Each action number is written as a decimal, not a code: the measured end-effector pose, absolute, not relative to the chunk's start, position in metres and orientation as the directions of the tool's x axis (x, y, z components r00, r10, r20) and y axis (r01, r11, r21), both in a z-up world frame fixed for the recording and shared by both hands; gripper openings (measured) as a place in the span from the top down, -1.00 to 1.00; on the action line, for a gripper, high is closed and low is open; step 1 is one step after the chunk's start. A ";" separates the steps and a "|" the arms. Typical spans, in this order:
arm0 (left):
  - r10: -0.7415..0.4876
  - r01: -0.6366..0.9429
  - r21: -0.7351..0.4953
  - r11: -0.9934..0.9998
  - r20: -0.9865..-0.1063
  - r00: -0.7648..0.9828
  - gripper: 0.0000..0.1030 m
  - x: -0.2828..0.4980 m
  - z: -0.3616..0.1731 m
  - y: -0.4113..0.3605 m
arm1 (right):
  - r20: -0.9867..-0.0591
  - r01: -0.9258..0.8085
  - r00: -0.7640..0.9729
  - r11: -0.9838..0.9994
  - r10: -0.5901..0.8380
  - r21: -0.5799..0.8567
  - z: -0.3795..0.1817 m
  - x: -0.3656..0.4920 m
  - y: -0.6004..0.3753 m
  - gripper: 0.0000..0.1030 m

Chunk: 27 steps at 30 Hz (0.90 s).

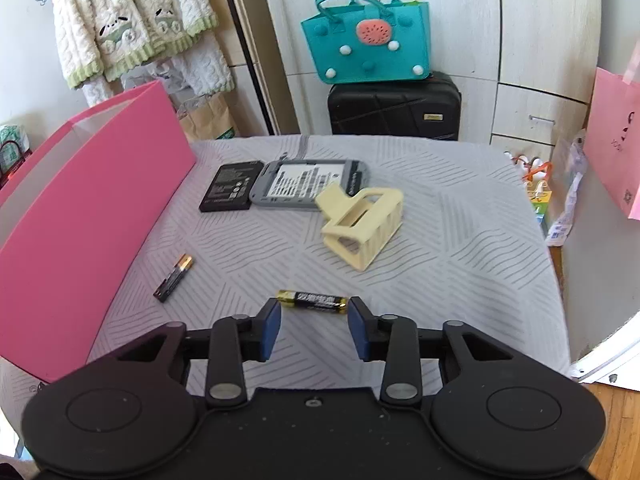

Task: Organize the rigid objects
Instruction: 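Grasp the gold AA battery on the bed with the right gripper, then carry the AA battery into the box and open the right gripper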

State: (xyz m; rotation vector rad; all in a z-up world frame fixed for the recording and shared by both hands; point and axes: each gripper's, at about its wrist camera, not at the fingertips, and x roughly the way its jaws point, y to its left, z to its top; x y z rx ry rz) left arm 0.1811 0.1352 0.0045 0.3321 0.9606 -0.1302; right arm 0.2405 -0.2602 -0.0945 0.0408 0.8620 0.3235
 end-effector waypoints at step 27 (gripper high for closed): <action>0.021 0.261 0.208 0.943 -0.818 0.575 0.77 0.181 0.004 0.136 | -0.710 -0.353 0.639 0.933 0.297 0.073 -0.076 0.237 -0.229 0.06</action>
